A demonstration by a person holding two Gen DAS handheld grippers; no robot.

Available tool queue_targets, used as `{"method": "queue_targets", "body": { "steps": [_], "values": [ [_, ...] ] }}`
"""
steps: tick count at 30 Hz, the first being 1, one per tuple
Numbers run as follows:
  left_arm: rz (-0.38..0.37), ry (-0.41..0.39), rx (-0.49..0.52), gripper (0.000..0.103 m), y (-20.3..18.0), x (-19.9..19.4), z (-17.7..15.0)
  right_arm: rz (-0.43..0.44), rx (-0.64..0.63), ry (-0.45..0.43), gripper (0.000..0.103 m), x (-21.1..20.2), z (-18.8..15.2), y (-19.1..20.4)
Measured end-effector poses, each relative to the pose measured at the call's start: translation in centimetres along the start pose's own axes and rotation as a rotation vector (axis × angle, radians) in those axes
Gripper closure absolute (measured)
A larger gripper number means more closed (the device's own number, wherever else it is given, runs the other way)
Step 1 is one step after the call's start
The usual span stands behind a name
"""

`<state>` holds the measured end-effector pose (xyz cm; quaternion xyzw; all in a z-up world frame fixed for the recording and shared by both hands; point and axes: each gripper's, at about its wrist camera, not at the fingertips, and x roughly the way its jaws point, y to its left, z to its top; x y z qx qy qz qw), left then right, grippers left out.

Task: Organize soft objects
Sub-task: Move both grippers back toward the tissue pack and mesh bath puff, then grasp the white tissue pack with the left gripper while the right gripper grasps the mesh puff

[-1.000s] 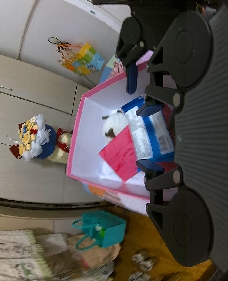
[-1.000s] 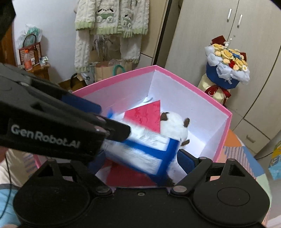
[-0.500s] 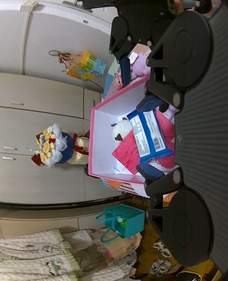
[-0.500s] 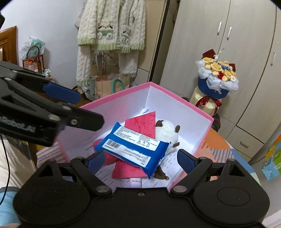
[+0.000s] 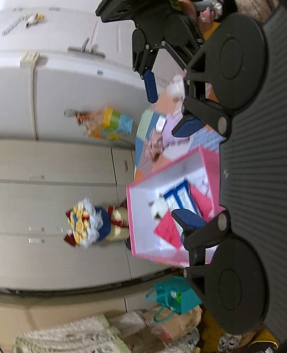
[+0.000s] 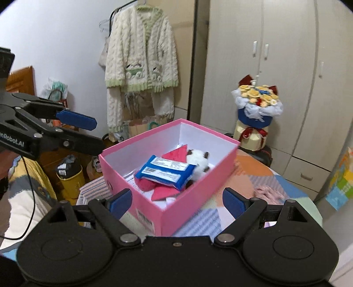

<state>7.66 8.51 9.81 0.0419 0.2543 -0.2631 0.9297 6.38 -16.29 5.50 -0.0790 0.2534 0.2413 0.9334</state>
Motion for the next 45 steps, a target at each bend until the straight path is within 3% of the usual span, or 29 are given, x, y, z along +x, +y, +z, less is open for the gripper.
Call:
{"method": "queue_targets", "body": {
  "steps": [10,16,21,31,37,45],
  "values": [
    [-0.148,0.026,0.126,0.030,-7.3,0.4,-1.0,-0.119,0.127,-0.110,0.011,-7.2,-6.7,-4.4],
    [-0.249,0.073,0.164,0.030,-10.9,2.7,-1.9,-0.168,0.181,-0.104,0.010,-8.0,-10.7,-6.5],
    [-0.277,0.108,0.185,0.030,-13.1,5.9,-2.5,-0.181,0.213,-0.098,0.010,-7.5,-13.5,-8.3],
    [-0.195,0.059,0.225,0.030,-15.3,14.3,-3.3,-0.248,0.180,-0.086,0.010,-3.3,-16.5,-11.5],
    [-0.075,0.004,0.251,0.030,-16.1,20.3,-3.3,-0.222,0.172,-0.067,0.010,0.1,-17.1,-14.0],
    [0.002,-0.006,0.263,0.030,-16.8,26.8,-2.1,-0.156,0.146,-0.019,0.010,4.0,-16.6,-16.3]
  ]
}}
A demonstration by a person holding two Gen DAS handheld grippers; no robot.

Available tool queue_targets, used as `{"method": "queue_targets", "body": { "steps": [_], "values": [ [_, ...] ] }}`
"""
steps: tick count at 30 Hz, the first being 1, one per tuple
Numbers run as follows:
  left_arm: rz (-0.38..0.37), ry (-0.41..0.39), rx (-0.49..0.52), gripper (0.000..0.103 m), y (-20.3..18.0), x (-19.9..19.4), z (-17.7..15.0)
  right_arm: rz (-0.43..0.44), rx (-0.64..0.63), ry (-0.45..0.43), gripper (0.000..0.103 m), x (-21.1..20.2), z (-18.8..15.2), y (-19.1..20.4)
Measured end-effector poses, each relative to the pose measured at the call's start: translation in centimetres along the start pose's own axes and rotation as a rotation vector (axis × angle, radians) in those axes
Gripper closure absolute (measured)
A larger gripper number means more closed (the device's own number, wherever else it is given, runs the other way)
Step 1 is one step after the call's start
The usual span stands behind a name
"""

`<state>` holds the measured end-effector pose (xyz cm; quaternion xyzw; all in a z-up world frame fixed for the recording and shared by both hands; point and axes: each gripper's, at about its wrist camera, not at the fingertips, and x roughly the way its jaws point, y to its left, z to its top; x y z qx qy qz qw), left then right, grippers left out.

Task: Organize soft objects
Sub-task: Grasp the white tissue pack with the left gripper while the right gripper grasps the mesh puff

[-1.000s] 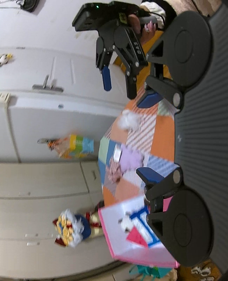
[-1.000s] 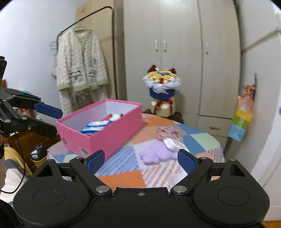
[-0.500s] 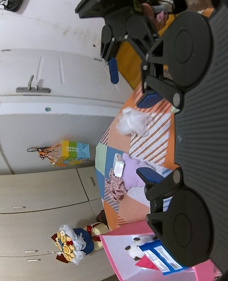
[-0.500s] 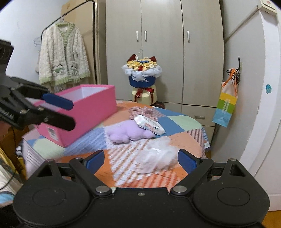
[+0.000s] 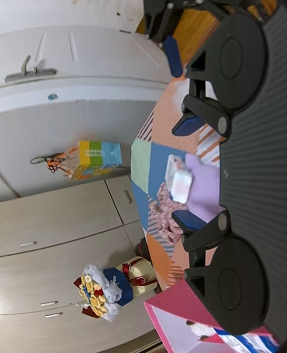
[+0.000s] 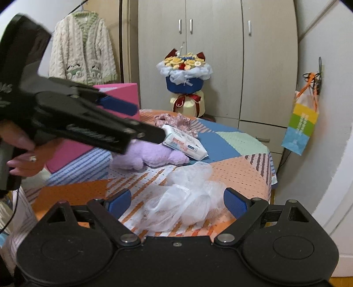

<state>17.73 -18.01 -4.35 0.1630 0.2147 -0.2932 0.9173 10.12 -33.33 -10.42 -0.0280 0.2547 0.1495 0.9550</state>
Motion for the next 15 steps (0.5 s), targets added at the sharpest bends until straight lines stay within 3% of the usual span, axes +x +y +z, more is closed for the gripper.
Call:
{"method": "queue_targets", "body": {
  "steps": [3,7,10,15],
  "values": [
    [-0.040,0.004,-0.033,0.030,0.5,2.1,0.6,0.021,-0.009,0.028,0.010,1.3,0.3,-0.6],
    [-0.009,0.009,-0.006,0.030,0.3,4.6,1.0,0.036,-0.011,0.060,0.011,2.6,0.5,-1.3],
    [-0.023,0.093,-0.004,0.030,0.7,6.6,1.2,0.032,-0.006,0.073,0.016,2.8,0.6,-1.8],
    [-0.024,0.097,0.045,0.030,0.1,6.9,0.6,0.027,0.027,0.068,0.022,2.9,0.8,-3.0]
  ]
}}
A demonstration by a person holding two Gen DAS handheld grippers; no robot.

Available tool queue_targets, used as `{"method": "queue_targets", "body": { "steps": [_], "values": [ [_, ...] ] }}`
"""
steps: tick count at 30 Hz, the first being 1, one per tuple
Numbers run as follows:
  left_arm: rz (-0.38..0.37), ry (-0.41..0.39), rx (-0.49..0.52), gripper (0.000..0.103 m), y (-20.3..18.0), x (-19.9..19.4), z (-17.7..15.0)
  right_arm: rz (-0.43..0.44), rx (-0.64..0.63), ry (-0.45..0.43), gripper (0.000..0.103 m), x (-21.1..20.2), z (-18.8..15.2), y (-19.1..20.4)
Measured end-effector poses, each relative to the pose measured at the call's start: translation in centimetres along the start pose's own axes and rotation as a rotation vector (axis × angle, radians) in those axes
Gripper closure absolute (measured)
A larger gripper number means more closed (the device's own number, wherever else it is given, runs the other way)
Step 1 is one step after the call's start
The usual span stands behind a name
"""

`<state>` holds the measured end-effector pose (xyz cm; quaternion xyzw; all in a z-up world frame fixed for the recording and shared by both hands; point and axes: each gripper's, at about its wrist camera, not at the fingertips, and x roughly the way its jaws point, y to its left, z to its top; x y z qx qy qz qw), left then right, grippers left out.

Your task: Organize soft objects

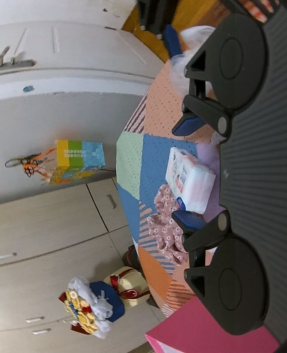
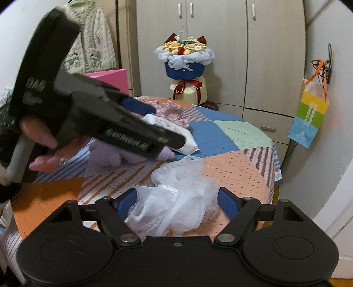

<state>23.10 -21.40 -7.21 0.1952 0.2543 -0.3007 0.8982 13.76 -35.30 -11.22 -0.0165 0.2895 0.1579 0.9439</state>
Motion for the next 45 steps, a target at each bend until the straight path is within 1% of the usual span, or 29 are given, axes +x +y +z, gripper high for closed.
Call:
{"method": "queue_targets", "body": {
  "steps": [2,3,5,6,7,10,13,17,19,20,22,25,28,35,38,45],
  "values": [
    [0.002,0.006,0.019,0.032,-0.2,0.1,-0.2,-0.007,0.010,0.004,0.024,0.2,0.1,-0.3],
    [0.010,0.010,0.023,0.036,-0.4,0.1,-0.3,-0.013,0.014,0.004,0.025,0.2,0.0,-0.4],
    [0.018,0.024,0.024,0.047,-0.4,0.4,-0.5,-0.016,0.026,0.006,0.026,0.3,0.0,-0.5],
    [0.021,0.035,0.017,0.057,-0.3,0.5,-0.5,-0.017,0.035,0.006,0.027,0.4,0.0,-0.6],
    [0.016,0.048,0.002,0.058,-0.1,0.8,-0.5,-0.016,0.042,0.008,0.028,0.4,0.0,-0.6],
    [0.008,0.052,-0.041,0.060,0.4,1.0,-0.4,-0.017,0.057,0.008,0.031,0.6,-0.1,-0.7],
    [0.005,0.042,-0.060,0.063,0.4,0.8,-0.5,-0.032,0.069,0.014,0.038,0.7,-0.2,-0.6],
    [-0.008,0.016,-0.085,0.064,0.3,0.2,-0.6,-0.044,0.094,0.013,0.049,0.6,-0.3,-0.3],
    [-0.002,-0.002,-0.087,0.064,0.1,-0.3,-0.6,-0.023,0.107,0.008,0.052,0.3,-0.4,-0.1],
    [0.003,-0.011,-0.087,0.064,0.0,-0.5,-0.6,-0.027,0.112,0.008,0.053,0.1,-0.4,0.0],
    [0.011,-0.031,-0.093,0.064,-0.1,-1.1,-0.7,-0.050,0.104,-0.001,0.054,-0.2,-0.4,0.4],
    [0.001,-0.051,-0.120,0.064,0.0,-2.3,-1.0,-0.042,0.126,-0.010,0.054,-0.8,-0.5,0.6],
    [-0.007,-0.073,-0.133,0.064,-0.1,-3.8,-1.4,-0.053,0.131,-0.014,0.053,-1.4,-0.6,1.0],
    [-0.033,-0.108,-0.144,0.064,-0.5,-7.3,-2.5,-0.082,0.133,0.009,0.053,-2.4,-0.8,2.1],
    [-0.035,-0.090,-0.134,0.064,-0.6,-8.4,-3.2,-0.088,0.136,0.016,0.053,-3.0,-0.8,2.8],
    [-0.073,-0.062,-0.156,0.064,-0.2,-11.1,-5.6,-0.105,0.146,0.065,0.052,-4.3,-1.1,4.7]
  ]
}}
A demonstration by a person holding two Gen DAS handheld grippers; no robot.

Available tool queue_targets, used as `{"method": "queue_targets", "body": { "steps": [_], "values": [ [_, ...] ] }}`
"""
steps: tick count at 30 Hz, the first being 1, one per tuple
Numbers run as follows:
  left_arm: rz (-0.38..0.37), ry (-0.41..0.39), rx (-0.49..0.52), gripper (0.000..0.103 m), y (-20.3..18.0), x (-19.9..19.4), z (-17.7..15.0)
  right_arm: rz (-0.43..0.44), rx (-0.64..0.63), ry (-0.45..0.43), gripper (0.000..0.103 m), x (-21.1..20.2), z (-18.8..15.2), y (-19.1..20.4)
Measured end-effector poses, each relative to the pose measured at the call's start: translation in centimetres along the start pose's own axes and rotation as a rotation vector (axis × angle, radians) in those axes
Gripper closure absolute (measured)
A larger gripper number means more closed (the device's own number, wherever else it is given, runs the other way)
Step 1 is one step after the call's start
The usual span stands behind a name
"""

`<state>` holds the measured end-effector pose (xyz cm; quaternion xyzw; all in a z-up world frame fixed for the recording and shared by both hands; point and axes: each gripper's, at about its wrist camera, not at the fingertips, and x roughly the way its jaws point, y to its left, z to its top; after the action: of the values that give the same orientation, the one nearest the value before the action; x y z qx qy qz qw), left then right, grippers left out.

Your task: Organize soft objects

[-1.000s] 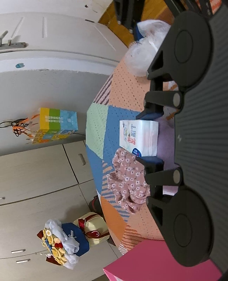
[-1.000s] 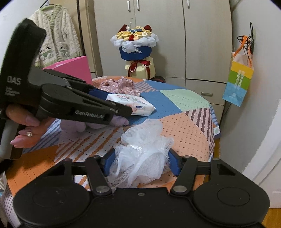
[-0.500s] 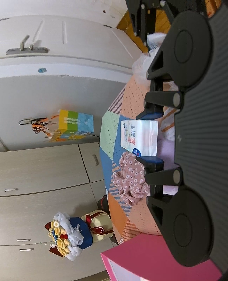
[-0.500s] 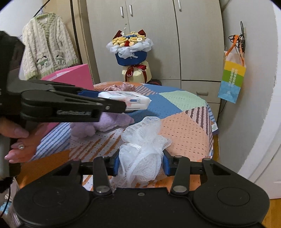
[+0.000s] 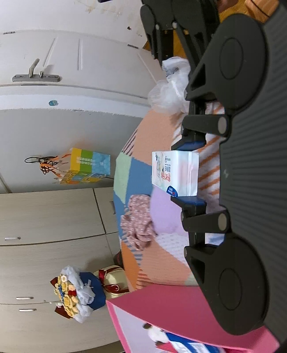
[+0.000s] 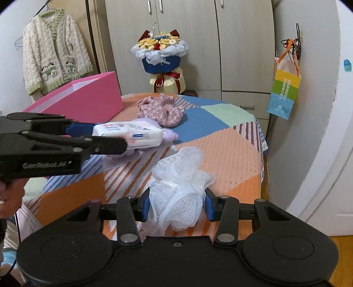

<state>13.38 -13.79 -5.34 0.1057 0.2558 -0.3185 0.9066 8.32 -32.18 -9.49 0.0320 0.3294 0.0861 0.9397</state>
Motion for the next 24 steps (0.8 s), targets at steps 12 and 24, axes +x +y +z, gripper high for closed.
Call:
{"method": "queue_targets", "body": {
  "steps": [12,24],
  "values": [
    [-0.110,0.127,-0.119,0.064,3.3,-5.6,-3.0,0.098,-0.059,0.040,0.052,-3.8,-0.3,5.1],
    [-0.090,0.201,-0.151,0.064,6.7,-13.6,-4.0,0.284,-0.127,0.120,0.052,-6.4,1.0,10.8]
  ]
}}
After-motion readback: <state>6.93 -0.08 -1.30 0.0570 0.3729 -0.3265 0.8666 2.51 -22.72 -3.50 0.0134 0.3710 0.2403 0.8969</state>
